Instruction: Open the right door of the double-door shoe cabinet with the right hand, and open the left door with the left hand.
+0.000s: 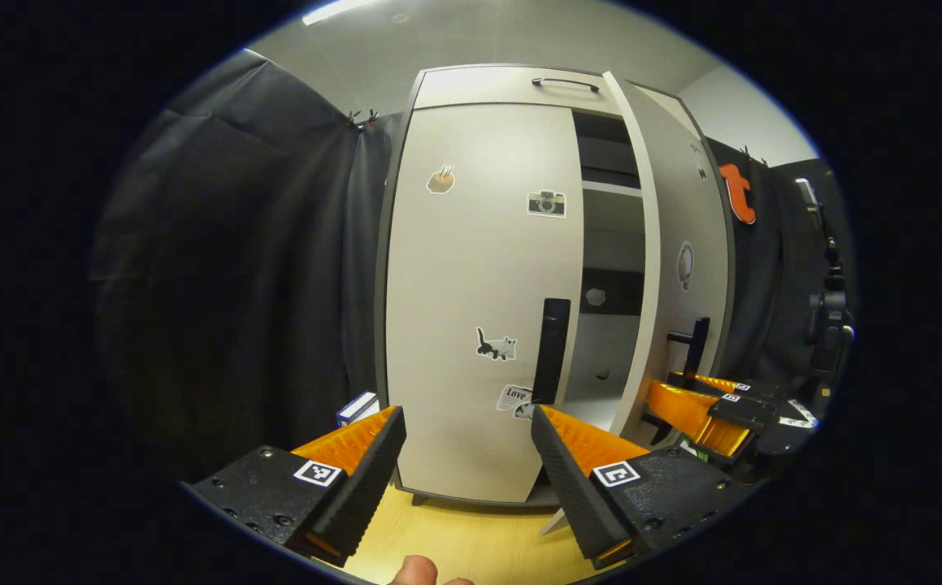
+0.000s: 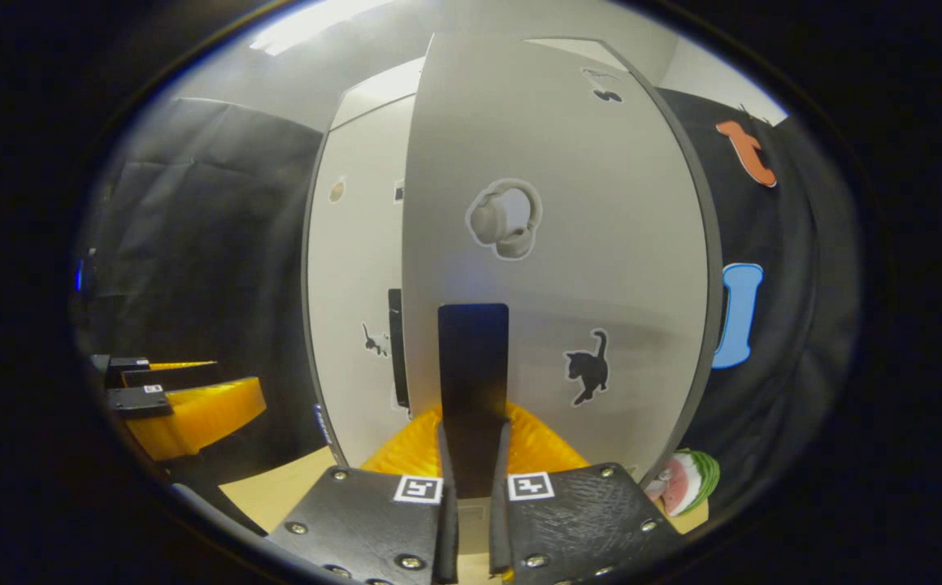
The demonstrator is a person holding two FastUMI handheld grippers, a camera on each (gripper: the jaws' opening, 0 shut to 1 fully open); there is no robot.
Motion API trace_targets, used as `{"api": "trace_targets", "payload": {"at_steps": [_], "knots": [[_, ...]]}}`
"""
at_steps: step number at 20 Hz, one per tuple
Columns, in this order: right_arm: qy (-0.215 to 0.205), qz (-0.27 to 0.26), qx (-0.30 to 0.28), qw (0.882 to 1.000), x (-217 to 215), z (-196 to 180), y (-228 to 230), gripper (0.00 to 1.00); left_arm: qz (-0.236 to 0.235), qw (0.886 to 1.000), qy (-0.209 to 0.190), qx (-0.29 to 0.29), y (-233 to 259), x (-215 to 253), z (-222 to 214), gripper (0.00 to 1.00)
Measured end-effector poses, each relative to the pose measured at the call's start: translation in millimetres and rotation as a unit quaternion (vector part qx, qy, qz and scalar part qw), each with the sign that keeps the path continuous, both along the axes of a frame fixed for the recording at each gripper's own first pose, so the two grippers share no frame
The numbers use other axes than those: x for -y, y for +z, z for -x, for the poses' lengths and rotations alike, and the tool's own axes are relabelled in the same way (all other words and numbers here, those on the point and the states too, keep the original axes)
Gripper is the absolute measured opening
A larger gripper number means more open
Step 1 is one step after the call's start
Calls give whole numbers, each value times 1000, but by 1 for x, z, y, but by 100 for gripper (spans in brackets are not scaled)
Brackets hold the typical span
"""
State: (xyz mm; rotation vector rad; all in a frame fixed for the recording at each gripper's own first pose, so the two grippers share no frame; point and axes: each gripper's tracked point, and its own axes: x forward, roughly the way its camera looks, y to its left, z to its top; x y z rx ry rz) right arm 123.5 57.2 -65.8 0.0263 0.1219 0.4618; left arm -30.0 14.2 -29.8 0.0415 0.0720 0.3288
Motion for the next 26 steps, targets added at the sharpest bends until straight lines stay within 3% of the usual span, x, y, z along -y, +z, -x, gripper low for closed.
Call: {"api": "trace_targets", "payload": {"at_steps": [7, 15, 26], "knots": [[28, -4, 1, 1000, 4, 5, 0, 15, -1, 1000, -2, -7, -5, 25, -5, 97], [47, -14, 8, 999, 10, 10, 1, 15, 5, 999, -35, -11, -13, 63, -21, 97], [71, -31, 20, 997, 19, 16, 2, 15, 1, 999, -43, -14, -15, 71, -28, 97]]}}
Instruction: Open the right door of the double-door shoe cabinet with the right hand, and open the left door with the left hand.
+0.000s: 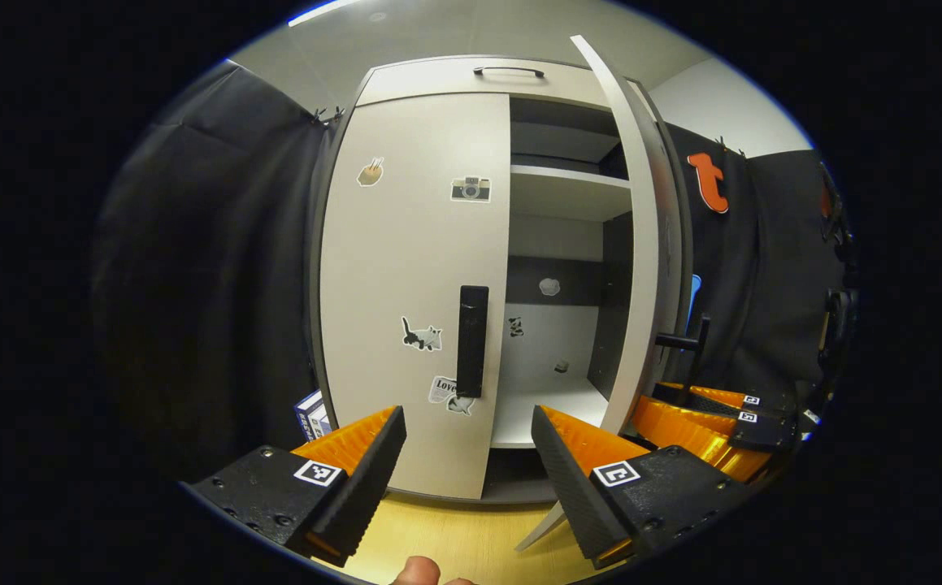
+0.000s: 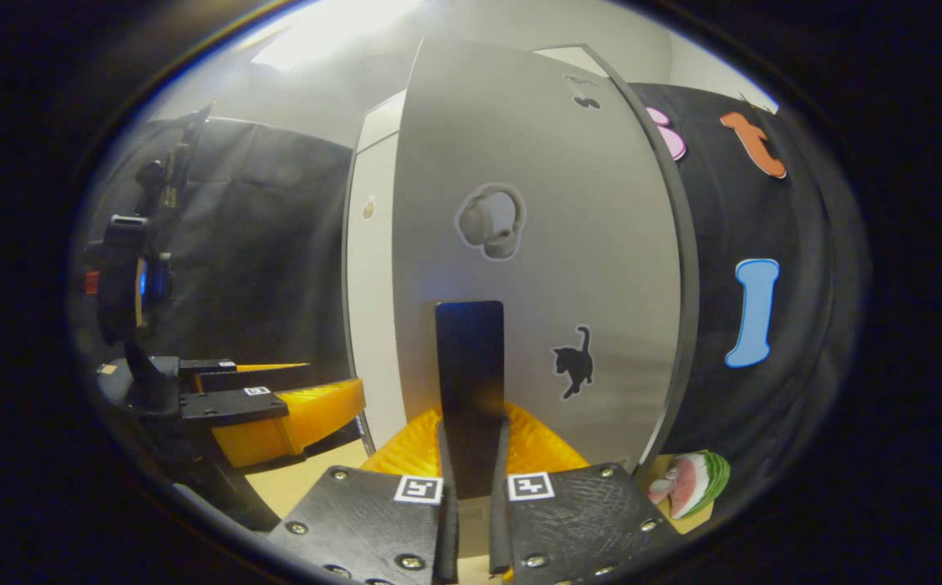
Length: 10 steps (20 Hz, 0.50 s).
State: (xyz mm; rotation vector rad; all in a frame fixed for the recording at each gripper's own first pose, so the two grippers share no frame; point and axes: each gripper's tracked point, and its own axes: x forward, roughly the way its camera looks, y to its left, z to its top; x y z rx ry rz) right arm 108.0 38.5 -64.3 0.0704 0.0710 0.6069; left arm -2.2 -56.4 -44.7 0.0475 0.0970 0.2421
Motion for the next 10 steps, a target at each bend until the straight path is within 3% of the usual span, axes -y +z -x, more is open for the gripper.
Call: {"api": "trace_targets", "payload": {"at_steps": [10], "knots": [[20, -15, 3, 1000, 9, 4, 0, 15, 4, 1000, 3, -3, -4, 0, 0, 97]]}}
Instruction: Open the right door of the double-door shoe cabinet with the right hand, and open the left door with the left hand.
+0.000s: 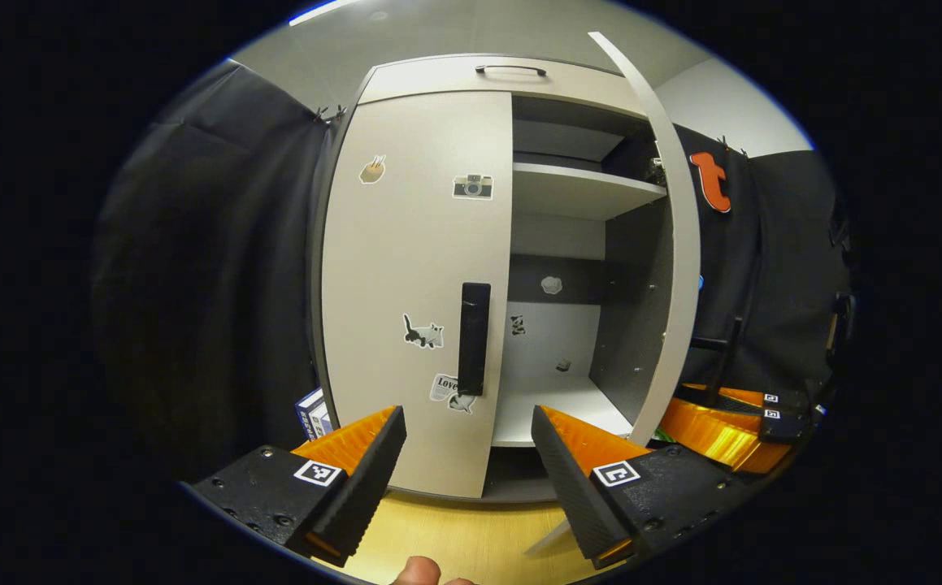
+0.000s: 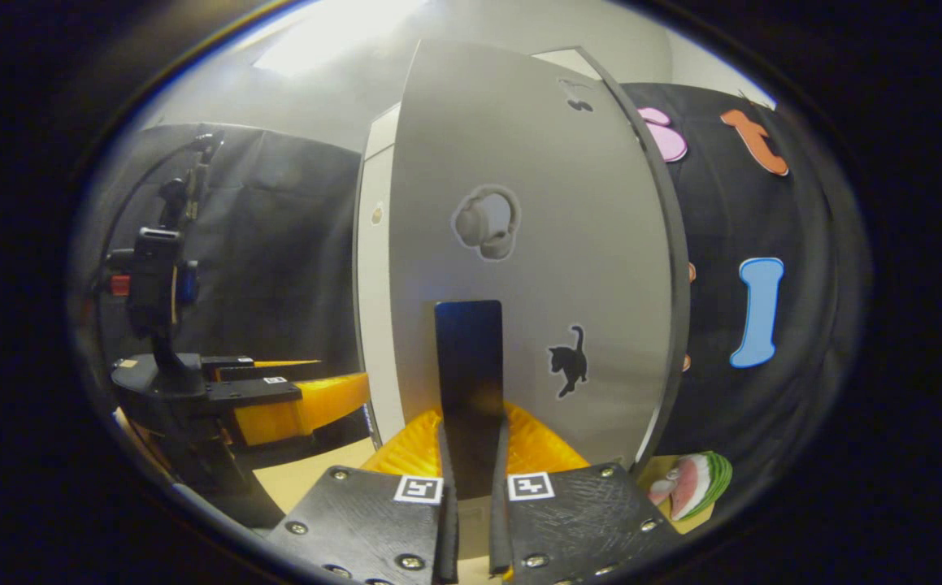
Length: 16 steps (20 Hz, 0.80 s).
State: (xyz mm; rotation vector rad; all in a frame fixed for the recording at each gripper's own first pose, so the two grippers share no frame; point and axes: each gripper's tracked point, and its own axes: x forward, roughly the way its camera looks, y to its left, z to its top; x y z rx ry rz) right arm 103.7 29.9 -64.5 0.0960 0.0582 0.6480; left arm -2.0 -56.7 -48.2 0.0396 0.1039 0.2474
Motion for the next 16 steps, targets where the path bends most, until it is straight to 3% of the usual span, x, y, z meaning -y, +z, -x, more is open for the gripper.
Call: {"api": "trace_targets", "payload": {"at_steps": [10, 16], "knots": [[-7, -16, 2, 1000, 13, 3, -1, 15, 0, 1000, -1, -9, -5, 1, 8, 97], [-32, -30, 4, 999, 27, 6, -4, 15, 1, 1000, -9, -15, -9, 6, 10, 97]]}}
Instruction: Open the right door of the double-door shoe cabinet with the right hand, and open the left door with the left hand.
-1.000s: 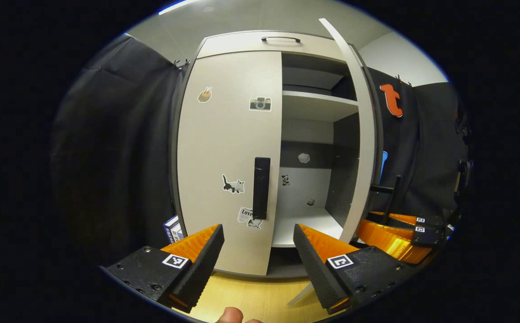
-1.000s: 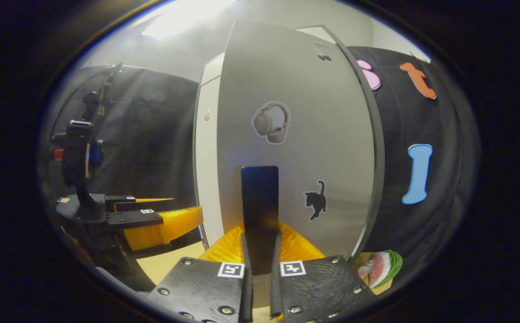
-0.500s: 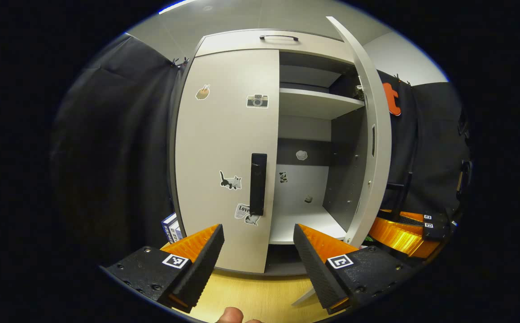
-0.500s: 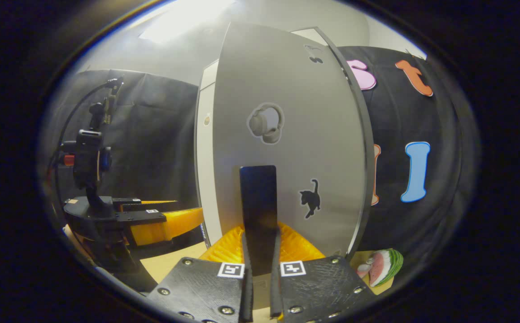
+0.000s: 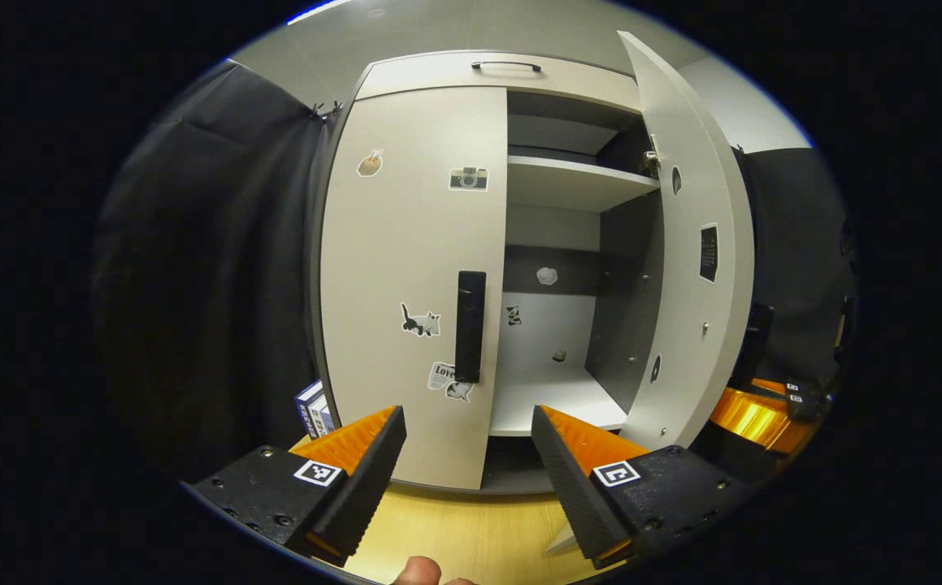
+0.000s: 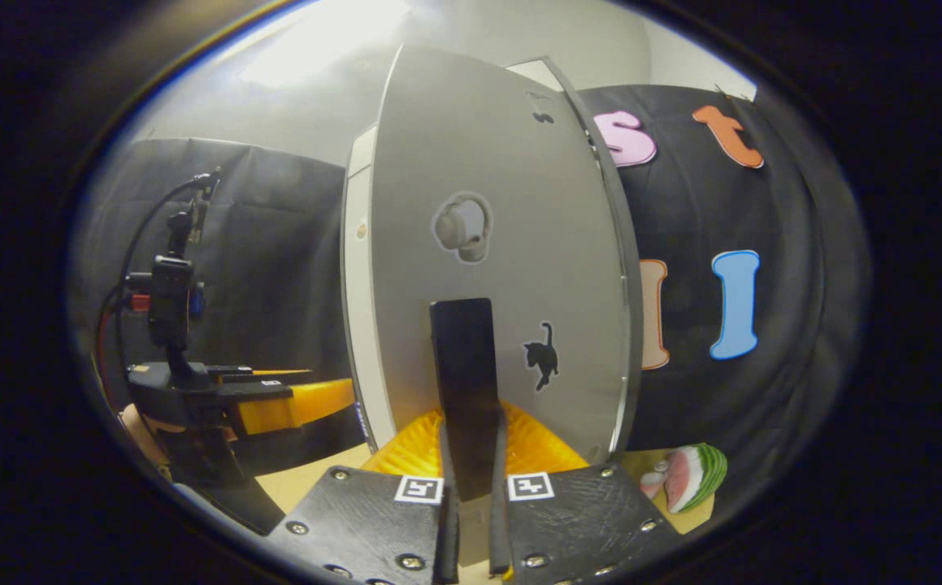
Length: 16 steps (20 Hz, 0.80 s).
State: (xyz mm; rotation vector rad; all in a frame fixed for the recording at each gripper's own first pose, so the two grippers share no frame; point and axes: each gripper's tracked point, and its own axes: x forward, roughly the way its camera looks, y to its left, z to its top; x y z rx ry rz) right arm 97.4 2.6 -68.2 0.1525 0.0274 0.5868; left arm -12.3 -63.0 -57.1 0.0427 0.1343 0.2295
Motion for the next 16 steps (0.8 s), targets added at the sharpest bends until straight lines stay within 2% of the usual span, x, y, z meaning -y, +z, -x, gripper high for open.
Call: {"api": "trace_targets", "payload": {"at_steps": [10, 15, 16], "knots": [[-85, -17, -20, 996, 55, 12, -10, 14, 9, 999, -33, -12, -8, 21, 1, 97], [-158, 15, -37, 987, 94, 8, -27, 13, 9, 998, -53, -19, -10, 30, 3, 97], [-191, 6, -43, 981, 118, 14, -34, 13, 8, 998, -58, -21, -11, 30, 3, 97]]}}
